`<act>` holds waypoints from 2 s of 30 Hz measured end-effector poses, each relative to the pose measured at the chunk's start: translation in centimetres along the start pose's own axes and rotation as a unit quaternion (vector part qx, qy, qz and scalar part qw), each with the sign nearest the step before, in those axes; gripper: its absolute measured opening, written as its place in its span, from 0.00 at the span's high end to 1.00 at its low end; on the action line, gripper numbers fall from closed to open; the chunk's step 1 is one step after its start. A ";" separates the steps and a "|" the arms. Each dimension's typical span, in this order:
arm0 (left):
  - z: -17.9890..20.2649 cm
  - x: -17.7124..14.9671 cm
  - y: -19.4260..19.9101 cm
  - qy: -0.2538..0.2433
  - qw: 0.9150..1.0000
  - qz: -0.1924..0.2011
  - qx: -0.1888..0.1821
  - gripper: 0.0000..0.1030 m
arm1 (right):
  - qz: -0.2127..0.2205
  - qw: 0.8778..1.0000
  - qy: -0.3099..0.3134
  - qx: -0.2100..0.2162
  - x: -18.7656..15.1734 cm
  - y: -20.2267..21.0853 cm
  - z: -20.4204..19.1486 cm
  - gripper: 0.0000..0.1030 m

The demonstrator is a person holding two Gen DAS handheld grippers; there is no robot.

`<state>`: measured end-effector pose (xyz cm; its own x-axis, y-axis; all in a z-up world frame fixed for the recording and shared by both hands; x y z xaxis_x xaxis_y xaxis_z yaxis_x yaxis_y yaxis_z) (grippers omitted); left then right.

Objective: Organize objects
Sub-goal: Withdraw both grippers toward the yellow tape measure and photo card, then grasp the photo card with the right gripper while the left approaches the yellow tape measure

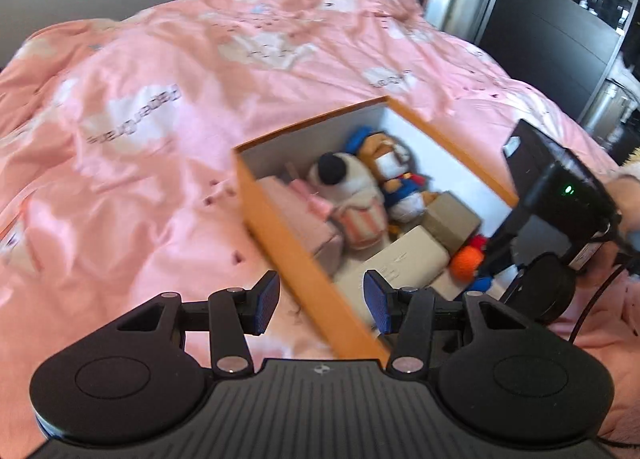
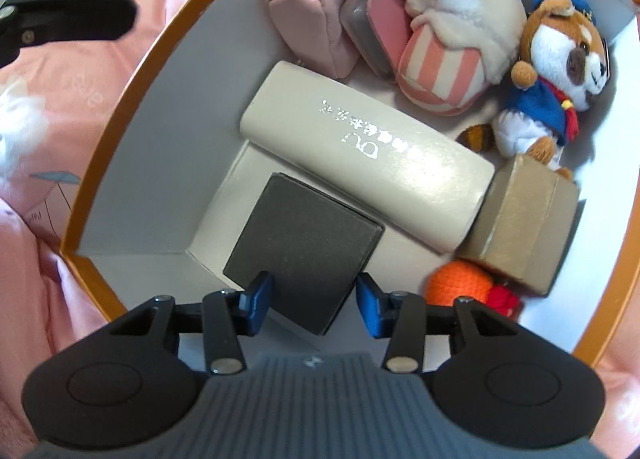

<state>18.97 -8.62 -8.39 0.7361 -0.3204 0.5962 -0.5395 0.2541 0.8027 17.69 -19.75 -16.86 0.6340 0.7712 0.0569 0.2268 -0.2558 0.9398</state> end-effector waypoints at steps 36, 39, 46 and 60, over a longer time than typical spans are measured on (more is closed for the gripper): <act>-5.9 -12.5 3.2 0.064 0.991 -0.093 0.068 0.37 | 0.193 0.967 0.160 -0.048 8.6 1.4 -13.2 0.68; -7.1 -13.7 2.6 0.076 0.987 -0.115 0.085 0.37 | 0.144 0.972 0.180 -0.054 8.6 -0.6 -15.5 0.63; -7.7 -15.0 1.8 0.054 0.987 -0.126 0.089 0.42 | 0.052 0.975 0.195 -0.097 9.4 -6.2 -15.1 0.57; -8.5 -15.5 1.1 0.062 0.988 -0.125 0.070 0.41 | -0.069 0.984 0.108 -0.123 10.3 -10.4 -11.5 0.39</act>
<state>10.43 4.34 -16.91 0.8928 -0.2410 0.3806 -0.3803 0.0497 0.9235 13.39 -2.43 -22.23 0.4319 0.9014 -0.0308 0.0969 -0.0125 0.9952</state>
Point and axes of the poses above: each gripper's, at about its wrist camera, not at the fingertips, and y roughly against the way its jaws point, z to its right, x to its top, the point moved 10 cm from there along -y, roughly the way its jaws point, and after that the axes turned 8 degrees about x, right-handed, at the moved point
